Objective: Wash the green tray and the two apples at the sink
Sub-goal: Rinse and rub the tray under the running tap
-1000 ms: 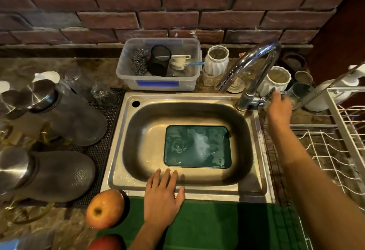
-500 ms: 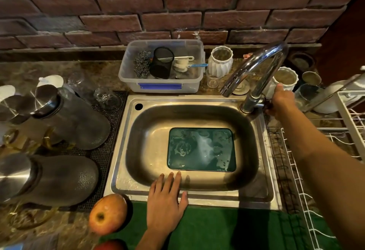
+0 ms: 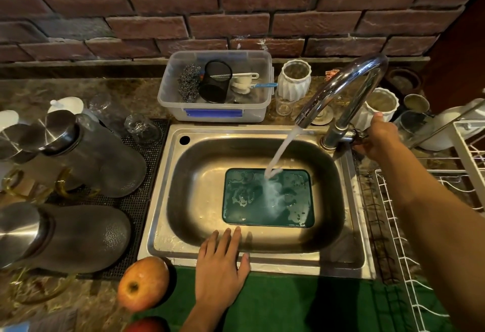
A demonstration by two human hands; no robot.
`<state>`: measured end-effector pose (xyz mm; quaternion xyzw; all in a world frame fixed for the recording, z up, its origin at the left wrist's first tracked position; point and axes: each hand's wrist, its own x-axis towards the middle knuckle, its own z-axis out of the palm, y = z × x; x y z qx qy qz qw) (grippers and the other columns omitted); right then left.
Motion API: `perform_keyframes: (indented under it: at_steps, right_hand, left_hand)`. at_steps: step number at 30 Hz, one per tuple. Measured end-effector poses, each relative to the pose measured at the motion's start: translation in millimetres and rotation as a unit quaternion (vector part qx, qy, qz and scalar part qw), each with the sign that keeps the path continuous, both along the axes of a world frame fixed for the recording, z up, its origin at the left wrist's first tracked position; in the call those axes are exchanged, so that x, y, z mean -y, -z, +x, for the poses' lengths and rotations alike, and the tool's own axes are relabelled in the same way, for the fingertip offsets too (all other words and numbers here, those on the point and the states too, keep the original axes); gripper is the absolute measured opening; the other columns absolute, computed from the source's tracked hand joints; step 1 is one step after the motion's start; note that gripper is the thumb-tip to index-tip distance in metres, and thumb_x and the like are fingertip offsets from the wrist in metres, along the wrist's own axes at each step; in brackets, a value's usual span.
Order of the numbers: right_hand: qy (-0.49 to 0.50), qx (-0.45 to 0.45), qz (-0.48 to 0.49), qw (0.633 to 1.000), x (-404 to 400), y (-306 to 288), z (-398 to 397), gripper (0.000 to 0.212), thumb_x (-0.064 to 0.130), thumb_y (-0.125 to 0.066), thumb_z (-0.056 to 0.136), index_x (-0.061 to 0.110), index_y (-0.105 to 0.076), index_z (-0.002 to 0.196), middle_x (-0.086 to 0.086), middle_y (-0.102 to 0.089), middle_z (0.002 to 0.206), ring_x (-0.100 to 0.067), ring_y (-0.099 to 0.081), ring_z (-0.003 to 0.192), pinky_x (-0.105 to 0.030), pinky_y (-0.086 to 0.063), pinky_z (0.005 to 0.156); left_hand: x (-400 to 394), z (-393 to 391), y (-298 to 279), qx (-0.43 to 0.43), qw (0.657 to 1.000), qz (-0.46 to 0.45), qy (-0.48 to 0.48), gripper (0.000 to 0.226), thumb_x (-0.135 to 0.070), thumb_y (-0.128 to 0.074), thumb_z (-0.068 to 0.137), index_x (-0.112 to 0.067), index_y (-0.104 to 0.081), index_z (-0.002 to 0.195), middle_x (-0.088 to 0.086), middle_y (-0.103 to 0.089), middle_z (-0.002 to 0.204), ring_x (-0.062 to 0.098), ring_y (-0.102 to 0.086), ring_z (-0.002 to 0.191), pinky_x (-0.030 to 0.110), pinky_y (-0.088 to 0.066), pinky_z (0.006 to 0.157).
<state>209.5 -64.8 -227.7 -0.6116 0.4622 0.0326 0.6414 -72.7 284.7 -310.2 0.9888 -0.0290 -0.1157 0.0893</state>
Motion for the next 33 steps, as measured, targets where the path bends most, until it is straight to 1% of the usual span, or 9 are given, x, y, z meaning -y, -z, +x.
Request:
perform_keyframes:
  at_steps: [4,7,11,14,16,20,25,29,33]
  right_hand:
    - [-0.001,0.002,0.005,1.0,-0.5,0.2,-3.0,0.056,0.055,-0.039,0.1,0.016,-0.043,0.14,-0.011,-0.061,0.122,-0.028,-0.064,0.107,-0.041,-0.057,0.072]
    - [0.02,0.005,-0.009,1.0,-8.4,3.0,-11.4,0.047,0.054,-0.043,0.099,0.016,-0.053,0.124,-0.005,-0.061,0.098,-0.02,-0.063,0.088,-0.035,-0.052,0.071]
    - [0.039,0.045,-0.073,0.996,-28.7,16.8,-39.6,0.022,0.032,-0.046,0.097,0.016,-0.052,0.084,-0.008,-0.056,0.086,-0.017,-0.053,0.068,-0.03,-0.043,0.059]
    - [-0.014,0.053,-0.06,0.997,-50.6,38.4,-75.5,0.023,0.017,-0.041,0.101,0.018,-0.054,0.082,-0.004,-0.053,0.077,-0.014,-0.05,0.063,-0.027,-0.041,0.052]
    - [-0.064,0.024,-0.051,0.996,-65.8,56.1,-95.4,0.019,0.017,-0.043,0.1,0.017,-0.058,0.088,-0.003,-0.055,0.078,-0.014,-0.051,0.064,-0.027,-0.042,0.055]
    - [-0.144,-0.052,-0.054,0.987,-82.5,90.0,-114.4,0.026,0.011,-0.045,0.091,0.018,-0.053,0.067,-0.006,-0.049,0.067,-0.018,-0.043,0.058,-0.029,-0.033,0.052]
    - [-0.187,-0.129,-0.05,0.973,-84.7,116.8,-120.0,0.021,0.017,-0.044,0.101,0.009,-0.061,0.108,-0.005,-0.055,0.081,-0.019,-0.051,0.072,-0.032,-0.041,0.061]
    - [-0.178,-0.163,-0.012,0.97,-84.4,131.7,-114.3,0.033,0.019,-0.041,0.104,0.004,-0.056,0.13,-0.018,-0.061,0.115,-0.031,-0.057,0.107,-0.041,-0.047,0.091]
    - [-0.155,-0.16,0.009,0.975,-85.8,139.2,-108.1,0.031,0.021,-0.042,0.104,0.006,-0.057,0.126,-0.017,-0.061,0.116,-0.026,-0.057,0.098,-0.036,-0.044,0.078]
  left_hand:
    - [-0.1,0.3,-1.4,-0.012,1.0,0.002,0.0,0.061,-0.054,-0.046,0.092,-0.023,-0.051,0.144,0.003,-0.063,0.136,0.03,-0.056,0.127,0.048,-0.046,0.104]
    - [-1.4,0.3,1.3,-0.013,1.0,-0.002,0.003,0.061,-0.053,-0.048,0.091,-0.022,-0.053,0.143,0.004,-0.064,0.135,0.031,-0.057,0.126,0.048,-0.047,0.103]
    - [2.2,9.5,0.8,-0.03,0.999,-0.014,-0.024,0.057,-0.051,-0.044,0.092,-0.023,-0.052,0.141,0.006,-0.063,0.135,0.027,-0.062,0.118,0.046,-0.051,0.095]
    - [2.4,39.7,-4.0,-0.069,0.99,-0.06,-0.104,0.053,-0.044,-0.043,0.097,-0.021,-0.042,0.145,0.006,-0.054,0.141,0.026,-0.059,0.119,0.044,-0.052,0.095]
    - [-2.4,66.0,0.5,-0.087,0.965,-0.167,-0.183,0.049,-0.033,-0.049,0.099,-0.015,-0.042,0.144,0.011,-0.053,0.139,0.03,-0.056,0.12,0.043,-0.047,0.098]
    - [-18.2,114.2,24.8,-0.146,0.873,-0.319,-0.34,0.045,-0.019,-0.054,0.099,-0.01,-0.044,0.143,0.017,-0.06,0.127,0.034,-0.058,0.115,0.044,-0.047,0.1]
    - [-32.4,140.5,56.6,-0.205,0.821,-0.329,-0.419,0.039,-0.025,-0.054,0.1,-0.01,-0.054,0.135,0.019,-0.063,0.131,0.035,-0.059,0.117,0.042,-0.047,0.101]
    - [-32.1,154.7,68.2,-0.212,0.793,-0.368,-0.436,0.034,-0.017,-0.055,0.098,-0.009,-0.059,0.13,0.018,-0.064,0.126,0.032,-0.061,0.111,0.041,-0.049,0.099]
    - [-26.1,167.5,71.5,-0.219,0.743,-0.435,-0.46,0.021,-0.013,-0.052,0.099,-0.009,-0.061,0.118,0.018,-0.066,0.109,0.033,-0.064,0.097,0.048,-0.054,0.093]
